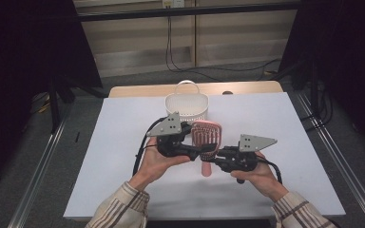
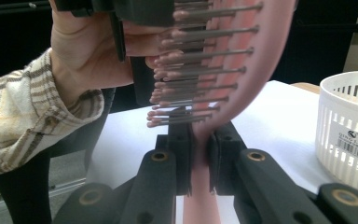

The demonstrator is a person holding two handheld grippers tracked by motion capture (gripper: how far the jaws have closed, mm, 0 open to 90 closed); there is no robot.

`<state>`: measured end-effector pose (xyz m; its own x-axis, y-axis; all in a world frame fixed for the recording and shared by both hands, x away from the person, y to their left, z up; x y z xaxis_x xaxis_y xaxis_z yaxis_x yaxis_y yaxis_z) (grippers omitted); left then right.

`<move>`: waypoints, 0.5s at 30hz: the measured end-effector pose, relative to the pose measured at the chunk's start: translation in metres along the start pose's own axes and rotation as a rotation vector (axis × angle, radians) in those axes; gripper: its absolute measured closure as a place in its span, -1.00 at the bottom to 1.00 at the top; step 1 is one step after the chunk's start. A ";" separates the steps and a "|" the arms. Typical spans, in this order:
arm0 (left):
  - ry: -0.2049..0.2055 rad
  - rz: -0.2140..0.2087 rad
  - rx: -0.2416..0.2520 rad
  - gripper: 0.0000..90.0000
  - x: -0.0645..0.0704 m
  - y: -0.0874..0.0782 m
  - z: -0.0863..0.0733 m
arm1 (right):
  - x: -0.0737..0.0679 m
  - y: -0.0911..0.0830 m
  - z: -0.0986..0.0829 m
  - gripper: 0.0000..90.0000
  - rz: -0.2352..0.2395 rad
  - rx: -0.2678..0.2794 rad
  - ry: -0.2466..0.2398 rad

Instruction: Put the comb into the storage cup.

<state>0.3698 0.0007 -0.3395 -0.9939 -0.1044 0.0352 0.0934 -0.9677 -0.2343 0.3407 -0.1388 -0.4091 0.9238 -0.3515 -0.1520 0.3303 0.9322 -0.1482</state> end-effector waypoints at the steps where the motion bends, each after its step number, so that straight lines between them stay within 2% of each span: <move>1: -0.003 -0.011 -0.004 -0.01 0.000 0.000 0.000 | 0.000 0.000 0.000 0.82 -0.002 -0.004 -0.005; 7: -0.010 -0.042 0.007 0.17 0.002 0.000 0.000 | 0.000 0.000 0.000 0.81 0.007 0.001 0.003; 9: 0.000 -0.051 0.007 0.24 0.004 0.001 0.000 | 0.001 -0.001 0.000 0.78 0.010 -0.005 0.000; 15: -0.006 -0.046 0.018 0.40 0.005 0.000 0.002 | 0.002 -0.002 0.001 0.71 0.008 0.002 0.002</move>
<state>0.3650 -0.0005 -0.3370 -0.9968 -0.0610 0.0516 0.0485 -0.9754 -0.2151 0.3423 -0.1412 -0.4085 0.9259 -0.3444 -0.1555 0.3234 0.9351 -0.1452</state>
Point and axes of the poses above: each handheld gripper's, and its own axes: y roughly forward along the jaws, z roughly out of its top, x roughly to its right, the point moved 5 cm from there along y, roughly forward along the jaws, and after that the axes turned 3 degrees about -x, right-handed, at the moved point
